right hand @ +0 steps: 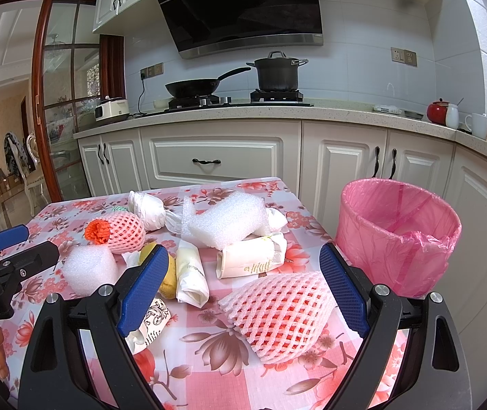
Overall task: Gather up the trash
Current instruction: 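Grasp the large pink foam fruit net with the right tool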
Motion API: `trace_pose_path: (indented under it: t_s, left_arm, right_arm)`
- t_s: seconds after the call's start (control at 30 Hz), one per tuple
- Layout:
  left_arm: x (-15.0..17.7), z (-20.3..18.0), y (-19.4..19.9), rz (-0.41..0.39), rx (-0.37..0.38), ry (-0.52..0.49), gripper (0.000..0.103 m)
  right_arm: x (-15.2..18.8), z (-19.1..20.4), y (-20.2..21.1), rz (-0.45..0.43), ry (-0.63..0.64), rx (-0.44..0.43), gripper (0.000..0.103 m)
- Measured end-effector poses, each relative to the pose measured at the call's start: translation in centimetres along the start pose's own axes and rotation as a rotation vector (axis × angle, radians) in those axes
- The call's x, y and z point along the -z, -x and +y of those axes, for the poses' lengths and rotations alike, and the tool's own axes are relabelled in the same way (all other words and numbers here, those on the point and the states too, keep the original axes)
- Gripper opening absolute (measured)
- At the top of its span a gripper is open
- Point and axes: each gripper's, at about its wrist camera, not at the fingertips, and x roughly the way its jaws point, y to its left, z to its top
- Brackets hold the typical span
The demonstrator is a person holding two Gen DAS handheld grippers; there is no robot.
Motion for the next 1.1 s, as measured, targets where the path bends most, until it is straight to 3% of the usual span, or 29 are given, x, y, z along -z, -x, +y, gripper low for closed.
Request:
trace_pose_path:
  t_s: [0.4, 0.93, 1.1]
  left_arm:
    - [0.0, 0.1, -0.1, 0.005, -0.002, 0.005, 0.098]
    - [1.3, 2.7, -3.6, 0.152, -0.017, 0.082, 0.098]
    - [1.5, 3.2, -4.7, 0.187, -0.010, 0.101, 0.097]
  right_arm:
    - [0.1, -0.1, -0.1, 0.019, -0.007, 0.003, 0.084]
    - [2.4, -3.2, -7.0, 0.313, -0.049, 0.041, 0.084]
    - [3.0, -3.2, -8.5, 0.375, -0.054, 0.027, 0.074]
